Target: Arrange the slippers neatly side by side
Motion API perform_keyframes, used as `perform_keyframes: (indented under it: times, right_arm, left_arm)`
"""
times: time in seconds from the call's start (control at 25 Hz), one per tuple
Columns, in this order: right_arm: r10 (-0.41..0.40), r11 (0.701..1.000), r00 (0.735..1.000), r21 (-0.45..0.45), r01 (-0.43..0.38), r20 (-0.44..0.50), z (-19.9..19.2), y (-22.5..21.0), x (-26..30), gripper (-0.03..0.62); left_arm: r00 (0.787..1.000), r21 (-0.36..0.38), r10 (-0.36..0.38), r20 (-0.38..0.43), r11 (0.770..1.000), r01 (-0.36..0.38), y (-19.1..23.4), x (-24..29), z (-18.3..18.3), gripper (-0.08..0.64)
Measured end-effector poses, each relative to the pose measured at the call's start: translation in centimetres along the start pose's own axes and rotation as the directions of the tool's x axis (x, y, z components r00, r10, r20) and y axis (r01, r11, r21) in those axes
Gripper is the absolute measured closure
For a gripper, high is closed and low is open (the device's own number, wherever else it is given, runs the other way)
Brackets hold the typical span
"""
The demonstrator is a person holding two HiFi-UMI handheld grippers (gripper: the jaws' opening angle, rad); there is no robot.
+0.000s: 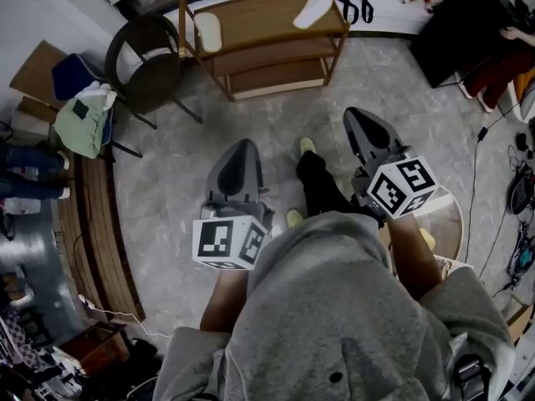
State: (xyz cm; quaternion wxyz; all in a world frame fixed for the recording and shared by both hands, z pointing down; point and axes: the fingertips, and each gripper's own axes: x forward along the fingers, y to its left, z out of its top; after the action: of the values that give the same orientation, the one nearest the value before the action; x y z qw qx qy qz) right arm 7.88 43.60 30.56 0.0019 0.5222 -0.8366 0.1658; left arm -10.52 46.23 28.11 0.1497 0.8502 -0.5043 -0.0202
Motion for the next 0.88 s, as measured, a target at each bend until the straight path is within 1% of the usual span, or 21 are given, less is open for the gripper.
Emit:
perform_keyframes:
  times: [0.2, 0.36, 0.44, 0.56, 0.88]
  right_arm:
    - [0.021, 1.000, 1.000, 0.011, -0.021, -0.007, 0.8, -2.1, 4.0, 0.566]
    - [0.033, 0.999, 0.999, -0.005, -0.033, -0.026, 1.3, -3.8, 7.4, 0.566]
    - [0.030, 0.999, 0.999, -0.010, -0.030, -0.038, 1.6, -5.1, 9.1, 0.566]
    - [0.029, 1.000, 0.999, 0.008, -0.029, -0.042, 2.3, -7.0, 11.4, 0.566]
    - [0.042, 0.999, 0.995, 0.034, -0.039, -0.085, 3.2, -11.5, 16.6, 0.565]
  left_arm:
    - [1.000, 0.001, 0.011, 0.005, 1.000, -0.011, 1.8, 3.8, 1.0, 0.548]
    - [1.000, 0.001, 0.013, 0.006, 1.000, -0.013, 3.2, 7.3, 2.0, 0.548]
    - [1.000, 0.006, 0.016, -0.006, 1.000, -0.016, 3.9, 9.5, 2.3, 0.547]
    - [1.000, 0.011, 0.014, -0.024, 1.000, -0.014, 4.8, 12.4, 2.5, 0.548]
    - [0.998, 0.002, 0.019, -0.059, 1.000, -0.019, 5.8, 19.4, 2.9, 0.547]
